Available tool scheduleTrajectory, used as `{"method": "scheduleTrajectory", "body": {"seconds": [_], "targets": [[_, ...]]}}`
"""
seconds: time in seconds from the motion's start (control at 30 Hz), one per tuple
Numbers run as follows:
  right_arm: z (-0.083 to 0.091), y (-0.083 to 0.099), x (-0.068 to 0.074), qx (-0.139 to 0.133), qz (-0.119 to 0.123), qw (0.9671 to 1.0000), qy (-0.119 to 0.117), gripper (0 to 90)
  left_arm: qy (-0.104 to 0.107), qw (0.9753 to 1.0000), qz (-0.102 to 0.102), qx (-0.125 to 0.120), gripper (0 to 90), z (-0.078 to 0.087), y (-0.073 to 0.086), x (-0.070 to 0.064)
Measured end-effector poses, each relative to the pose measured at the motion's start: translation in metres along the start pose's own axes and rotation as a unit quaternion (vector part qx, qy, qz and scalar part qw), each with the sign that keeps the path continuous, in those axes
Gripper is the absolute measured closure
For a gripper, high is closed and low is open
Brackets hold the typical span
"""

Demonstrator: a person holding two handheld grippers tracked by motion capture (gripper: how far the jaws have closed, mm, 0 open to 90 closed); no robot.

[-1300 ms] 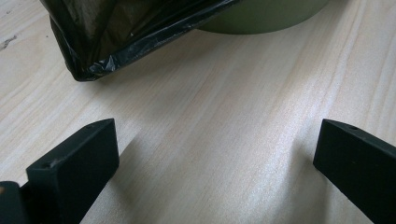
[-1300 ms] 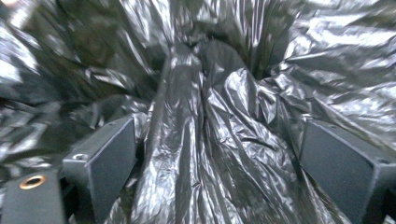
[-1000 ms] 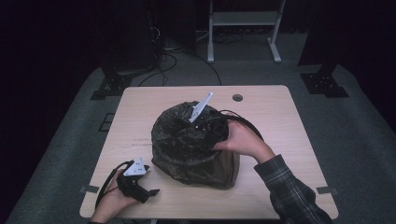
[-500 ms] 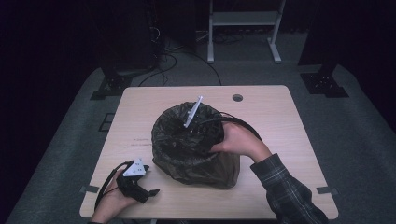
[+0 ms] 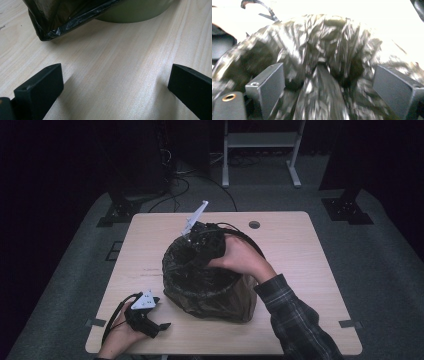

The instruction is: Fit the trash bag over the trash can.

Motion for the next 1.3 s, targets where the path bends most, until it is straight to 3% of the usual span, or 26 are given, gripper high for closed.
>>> {"method": "scheduleTrajectory", "body": {"seconds": [0.3,0.63,0.93,1.1,1.3], "targets": [[-0.056,-0.005,-0.007,0.036,-0.012,0.9991,-0.021,9.9,0.0,1.0,0.0,0.0,0.0,0.0,0.0,0.0],[-0.08,0.001,-0.008,0.09,-0.015,0.9954,-0.03,9.9,0.0,1.0,0.0,0.0,0.0,0.0,0.0,0.0],[-0.084,0.003,-0.008,0.112,-0.015,0.9932,-0.029,9.8,0.0,1.0,0.0,0.0,0.0,0.0,0.0,0.0],[-0.071,-0.002,-0.007,0.077,-0.011,0.9967,-0.023,9.9,0.001,1.0,0.001,0.0,0.0,0.0,0.0,0.0],[-0.044,-0.002,-0.006,0.043,-0.01,0.999,-0.005,9.9,0.001,1.0,0.0,0.0,0.0,0.0,0.0,0.0]]}}
Point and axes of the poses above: each handheld gripper's, and its own axes: z roughly backward along the jaws, y roughly out of its underside, x roughly to its left, the point moved 1 cm from there along -z, roughly forward along the jaws, and after that the axes turned 8 degrees about z, right-handed, at the moved point
